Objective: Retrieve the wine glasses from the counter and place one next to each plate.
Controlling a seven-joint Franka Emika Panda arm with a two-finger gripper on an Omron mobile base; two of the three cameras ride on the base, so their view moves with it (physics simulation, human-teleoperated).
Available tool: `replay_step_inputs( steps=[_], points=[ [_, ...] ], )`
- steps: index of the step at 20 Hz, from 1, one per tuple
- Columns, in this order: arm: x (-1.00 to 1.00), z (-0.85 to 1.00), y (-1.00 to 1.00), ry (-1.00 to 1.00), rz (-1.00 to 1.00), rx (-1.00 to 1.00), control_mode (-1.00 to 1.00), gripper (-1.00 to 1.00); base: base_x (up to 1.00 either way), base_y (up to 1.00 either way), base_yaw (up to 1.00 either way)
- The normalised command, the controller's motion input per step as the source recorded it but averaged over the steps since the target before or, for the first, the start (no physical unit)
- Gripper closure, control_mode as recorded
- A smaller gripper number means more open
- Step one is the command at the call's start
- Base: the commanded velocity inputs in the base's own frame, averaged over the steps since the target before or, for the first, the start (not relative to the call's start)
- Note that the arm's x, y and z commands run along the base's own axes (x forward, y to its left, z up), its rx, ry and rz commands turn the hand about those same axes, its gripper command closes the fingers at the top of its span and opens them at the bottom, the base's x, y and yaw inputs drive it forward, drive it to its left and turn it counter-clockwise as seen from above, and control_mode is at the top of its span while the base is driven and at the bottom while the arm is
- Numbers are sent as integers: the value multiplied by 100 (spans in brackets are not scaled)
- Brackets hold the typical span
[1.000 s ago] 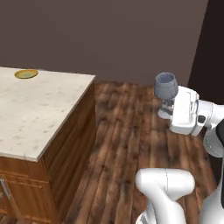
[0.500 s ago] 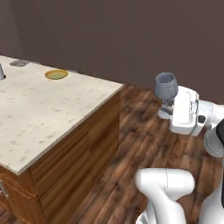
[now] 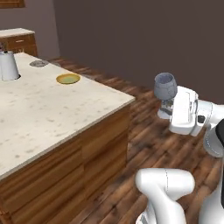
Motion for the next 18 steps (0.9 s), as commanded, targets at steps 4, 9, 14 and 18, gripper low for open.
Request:
replay_step_inputs(
  steps=[4,9,14,18],
  points=[
    [0,0,0,0,0,0,100,100,42,-100,44],
    [0,0,0,0,0,0,100,100,34,-100,52],
    [0,0,0,0,0,0,100,100,30,-100,51],
    [0,0,0,0,0,0,100,100,26,-100,46]
  ],
)
